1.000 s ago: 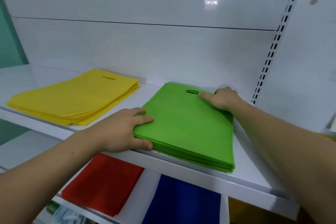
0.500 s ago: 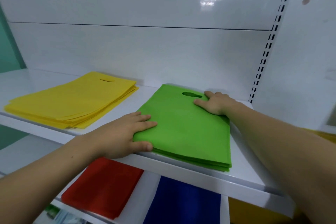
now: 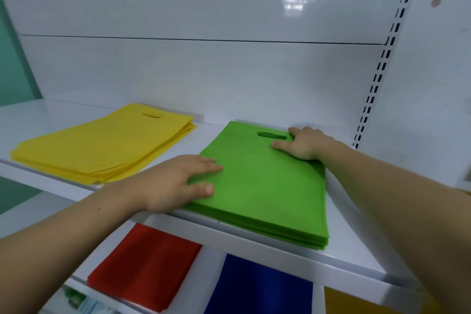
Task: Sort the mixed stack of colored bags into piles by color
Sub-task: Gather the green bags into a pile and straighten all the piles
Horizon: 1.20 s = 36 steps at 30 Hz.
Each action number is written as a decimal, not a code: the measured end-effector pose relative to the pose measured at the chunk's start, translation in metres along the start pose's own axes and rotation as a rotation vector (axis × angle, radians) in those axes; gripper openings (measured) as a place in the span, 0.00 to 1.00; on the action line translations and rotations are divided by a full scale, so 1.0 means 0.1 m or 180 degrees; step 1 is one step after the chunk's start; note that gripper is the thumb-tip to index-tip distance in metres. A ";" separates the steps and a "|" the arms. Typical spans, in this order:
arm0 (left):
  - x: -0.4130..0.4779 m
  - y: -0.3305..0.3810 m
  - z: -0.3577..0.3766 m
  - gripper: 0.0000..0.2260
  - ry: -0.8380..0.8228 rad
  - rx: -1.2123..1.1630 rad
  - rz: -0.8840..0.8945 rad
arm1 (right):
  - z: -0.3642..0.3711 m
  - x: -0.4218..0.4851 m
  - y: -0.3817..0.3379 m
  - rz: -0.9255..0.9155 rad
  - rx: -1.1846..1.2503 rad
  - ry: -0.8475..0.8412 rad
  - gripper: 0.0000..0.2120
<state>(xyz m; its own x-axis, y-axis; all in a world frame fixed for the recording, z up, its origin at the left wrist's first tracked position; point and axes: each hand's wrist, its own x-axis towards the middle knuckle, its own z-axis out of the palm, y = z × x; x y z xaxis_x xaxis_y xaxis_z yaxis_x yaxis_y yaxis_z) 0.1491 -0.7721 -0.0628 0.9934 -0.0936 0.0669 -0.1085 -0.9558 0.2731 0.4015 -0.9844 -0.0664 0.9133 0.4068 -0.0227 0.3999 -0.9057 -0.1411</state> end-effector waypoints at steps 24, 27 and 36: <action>1.96 -0.37 0.10 0.29 -0.0131 0.0607 -0.0018 | 0.00 -0.91 -0.31 -0.0159 -0.0153 0.0103 0.33; 1.99 -0.41 0.09 0.26 -0.0028 0.0584 0.0082 | -0.02 -1.09 -0.41 -0.0095 0.0053 -0.0224 0.40; 2.10 -0.51 0.12 0.26 -0.0028 -0.0176 0.0037 | 0.22 -1.66 -0.54 -0.0158 0.0608 0.0284 0.38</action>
<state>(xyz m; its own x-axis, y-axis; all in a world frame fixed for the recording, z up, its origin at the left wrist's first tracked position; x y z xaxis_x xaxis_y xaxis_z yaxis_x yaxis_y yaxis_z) 0.3640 -0.7469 -0.0741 0.9923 -0.1075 0.0620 -0.1219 -0.9379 0.3249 0.2268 -0.9999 -0.0765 0.8996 0.4302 0.0755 0.4301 -0.8422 -0.3251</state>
